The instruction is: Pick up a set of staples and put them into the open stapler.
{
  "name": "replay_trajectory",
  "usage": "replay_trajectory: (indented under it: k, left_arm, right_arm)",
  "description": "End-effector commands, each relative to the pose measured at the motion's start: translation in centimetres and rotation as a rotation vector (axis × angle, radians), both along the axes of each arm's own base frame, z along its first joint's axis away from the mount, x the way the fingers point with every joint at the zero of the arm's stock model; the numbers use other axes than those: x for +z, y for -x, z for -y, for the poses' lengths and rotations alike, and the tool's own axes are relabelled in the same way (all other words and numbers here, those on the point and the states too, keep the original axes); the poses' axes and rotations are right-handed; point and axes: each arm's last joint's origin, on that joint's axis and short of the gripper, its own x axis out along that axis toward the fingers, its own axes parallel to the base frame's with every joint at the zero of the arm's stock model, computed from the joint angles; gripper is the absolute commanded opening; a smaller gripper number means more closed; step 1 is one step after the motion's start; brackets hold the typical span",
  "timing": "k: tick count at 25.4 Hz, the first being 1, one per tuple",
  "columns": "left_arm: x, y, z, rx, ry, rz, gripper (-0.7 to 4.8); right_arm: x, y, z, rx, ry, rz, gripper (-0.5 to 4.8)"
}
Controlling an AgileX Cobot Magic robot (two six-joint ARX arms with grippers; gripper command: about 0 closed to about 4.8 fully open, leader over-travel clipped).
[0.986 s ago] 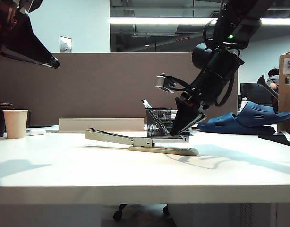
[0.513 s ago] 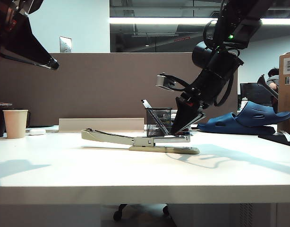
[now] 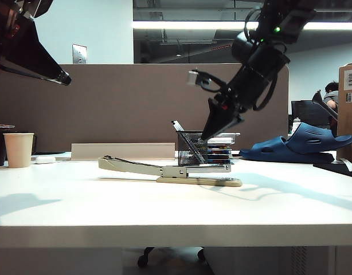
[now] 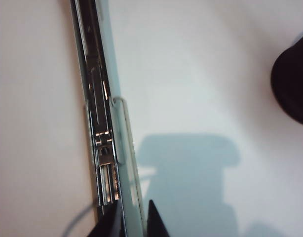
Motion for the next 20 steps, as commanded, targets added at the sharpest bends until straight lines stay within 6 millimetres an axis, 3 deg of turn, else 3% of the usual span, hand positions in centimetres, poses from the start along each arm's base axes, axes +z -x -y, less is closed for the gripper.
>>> replay_trajectory:
  k: [1, 3, 10, 12, 20]
  left_arm:
    - [0.1, 0.0, 0.0, -0.002, 0.003, 0.008, -0.05]
    - [0.2, 0.0, 0.0, -0.002, 0.003, 0.009, -0.05]
    - [0.2, -0.1, -0.1, 0.017, -0.009, 0.023, -0.05]
    - [0.4, -0.3, -0.2, 0.088, -0.054, 0.058, -0.05]
    - [1.5, -1.0, -0.7, 0.282, -0.146, 0.193, -0.05]
  right_arm:
    - [1.2, 0.0, 0.0, 0.000, -0.003, 0.013, 0.44]
    - [2.0, -0.1, 0.1, -0.006, 0.002, 0.018, -0.10]
    - [5.9, 0.0, 1.2, -0.085, 0.064, 0.093, -0.09]
    - [9.2, 0.9, 2.7, -0.125, 0.032, 0.172, -0.09]
    - [16.4, 4.0, 8.4, -0.322, -0.096, 0.286, -0.09]
